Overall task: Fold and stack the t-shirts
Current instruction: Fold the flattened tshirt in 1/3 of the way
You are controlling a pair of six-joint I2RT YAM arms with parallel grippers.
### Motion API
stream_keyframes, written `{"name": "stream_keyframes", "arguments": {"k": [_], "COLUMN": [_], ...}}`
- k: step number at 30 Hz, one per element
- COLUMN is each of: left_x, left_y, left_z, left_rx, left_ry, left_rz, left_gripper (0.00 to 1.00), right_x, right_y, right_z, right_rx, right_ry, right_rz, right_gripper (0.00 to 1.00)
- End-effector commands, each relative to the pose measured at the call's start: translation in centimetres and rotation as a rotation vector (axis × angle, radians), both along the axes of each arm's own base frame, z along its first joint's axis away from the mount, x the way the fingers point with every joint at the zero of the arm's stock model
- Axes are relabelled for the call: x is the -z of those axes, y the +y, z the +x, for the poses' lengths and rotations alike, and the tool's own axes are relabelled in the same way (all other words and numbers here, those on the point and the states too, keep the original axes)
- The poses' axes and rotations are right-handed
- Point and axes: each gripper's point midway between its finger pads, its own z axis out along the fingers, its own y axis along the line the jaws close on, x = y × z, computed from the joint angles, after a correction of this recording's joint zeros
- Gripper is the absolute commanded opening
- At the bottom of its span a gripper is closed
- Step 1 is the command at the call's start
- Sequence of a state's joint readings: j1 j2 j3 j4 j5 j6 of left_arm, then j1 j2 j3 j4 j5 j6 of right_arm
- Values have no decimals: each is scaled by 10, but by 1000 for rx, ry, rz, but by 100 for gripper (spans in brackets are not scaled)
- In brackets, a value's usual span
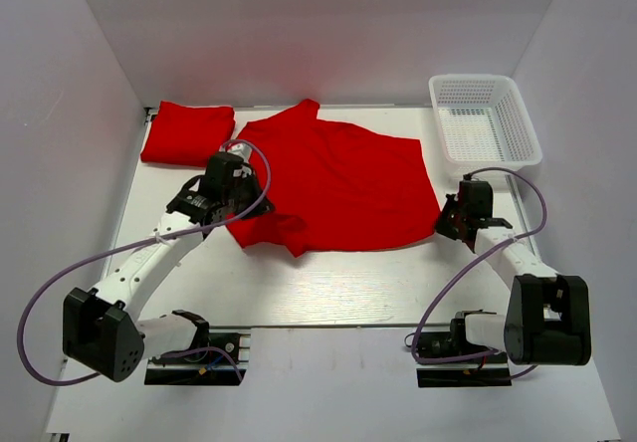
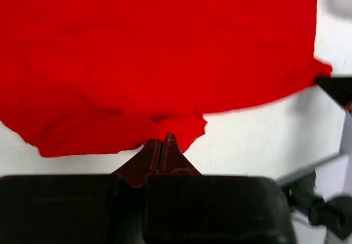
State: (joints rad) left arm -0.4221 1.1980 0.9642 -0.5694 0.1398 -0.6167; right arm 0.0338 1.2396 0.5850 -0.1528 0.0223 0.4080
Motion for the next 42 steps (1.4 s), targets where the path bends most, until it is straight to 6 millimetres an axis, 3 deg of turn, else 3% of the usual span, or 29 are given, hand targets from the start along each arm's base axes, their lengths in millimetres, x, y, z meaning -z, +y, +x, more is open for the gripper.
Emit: {"name": "stream_keyframes", "arguments": {"k": [1, 5, 11, 16, 18, 19, 22, 25, 26, 29, 30, 31, 33, 34, 35, 36, 38, 42], "left_x": [-33, -37, -59, -63, -54, -66, -66, -71, -62, -64, -52, -58, -45, -51, -48, -42, -33, -19], "left_y": [17, 31, 24, 30, 38, 40, 46, 37, 35, 26, 25, 28, 31, 29, 35, 38, 49, 63], "left_z": [35, 54, 93, 124, 132, 140, 158, 175, 184, 200, 206, 214, 225, 230, 236, 243, 251, 269], "left_rx": [-126, -190, -162, -205, -224, -224, -216, -150, -130, -77, -66, -81, -87, -90, -107, -110, -173, -252], "left_ry": [-154, -214, -335, -348, -333, -380, -416, -478, -484, -510, -490, -506, -482, -494, -490, -466, -425, -371], "left_rz": [50, 108, 156, 234, 269, 273, 321, 326, 328, 322, 337, 334, 345, 340, 350, 360, 379, 404], "left_gripper": [0, 0, 0, 0, 0, 0, 0, 0, 0, 0, 0, 0, 0, 0, 0, 0, 0, 0], "right_x": [-30, -38, -49, -61, -56, -59, -61, -62, -70, -68, -65, -62, -64, -67, -59, -65, -56, -55], "right_y": [3, 2, 5, 0, 0, 1, 3, 4, 3, -1, -4, -3, -3, -3, -5, -7, -7, -5], "right_z": [30, 41, 63, 81, 85, 89, 103, 113, 120, 131, 133, 135, 143, 147, 147, 153, 156, 167], "right_rx": [-18, -5, -17, -12, -15, -24, -46, -63, -70, -68, -66, -71, -87, -89, -91, -82, -79, -79], "right_ry": [-110, -127, -133, -152, -133, -132, -133, -134, -158, -145, -134, -124, -130, -139, -116, -128, -100, -98], "right_rz": [2, 3, 8, -16, -22, -27, -27, -37, -51, -76, -87, -91, -99, -104, -112, -119, -123, -118], "right_gripper": [0, 0, 0, 0, 0, 0, 0, 0, 0, 0, 0, 0, 0, 0, 0, 0, 0, 0]}}
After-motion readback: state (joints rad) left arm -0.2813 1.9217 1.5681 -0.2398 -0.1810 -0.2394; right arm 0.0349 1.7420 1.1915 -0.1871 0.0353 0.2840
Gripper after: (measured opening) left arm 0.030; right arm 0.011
